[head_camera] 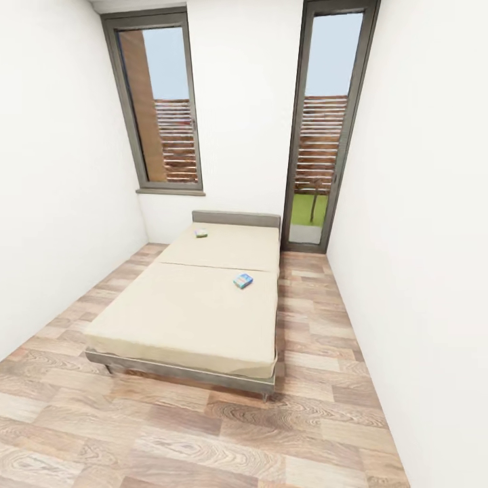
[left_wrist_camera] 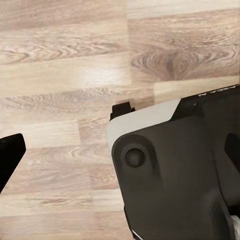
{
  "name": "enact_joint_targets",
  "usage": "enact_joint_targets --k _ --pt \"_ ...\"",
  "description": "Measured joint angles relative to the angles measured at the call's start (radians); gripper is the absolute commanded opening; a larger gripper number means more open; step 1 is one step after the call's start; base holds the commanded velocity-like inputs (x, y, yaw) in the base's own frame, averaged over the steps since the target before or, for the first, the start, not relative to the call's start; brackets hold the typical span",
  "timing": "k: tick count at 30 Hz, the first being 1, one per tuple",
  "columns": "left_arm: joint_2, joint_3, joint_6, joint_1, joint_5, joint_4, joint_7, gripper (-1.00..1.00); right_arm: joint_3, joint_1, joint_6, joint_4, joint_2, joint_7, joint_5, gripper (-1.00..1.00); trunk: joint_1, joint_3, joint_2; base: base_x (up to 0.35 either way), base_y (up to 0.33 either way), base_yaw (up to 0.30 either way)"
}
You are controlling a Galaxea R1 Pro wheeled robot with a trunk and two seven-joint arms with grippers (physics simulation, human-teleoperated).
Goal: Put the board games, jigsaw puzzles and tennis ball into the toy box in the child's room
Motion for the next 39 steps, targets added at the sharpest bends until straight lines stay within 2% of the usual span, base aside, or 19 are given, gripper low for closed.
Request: enact_joint_targets --k 8,22,39 --pt "0.001 0.000 0.000 0.000 0.000 0.000 0.000 1.00 0.000 0.000 -0.052 -0.001 0.004 0.000 0.002 1.00 0.000 -0.001 0.000 0.000 0.023 -0.002" --pt "0.000 0.000 0.001 0.000 0.000 0.000 0.000 1.00 -0.001 0.000 -0.055 0.000 0.001 -0.002 -0.002 1.00 0.000 -0.004 0.000 -0.028 0.080 -0.013" --pt "0.000 0.000 0.001 0.000 0.000 0.000 0.000 1.00 -0.002 0.000 -0.052 0.000 0.000 -0.002 -0.006 1.00 0.000 -0.022 0.000 -0.001 0.028 -0.199"
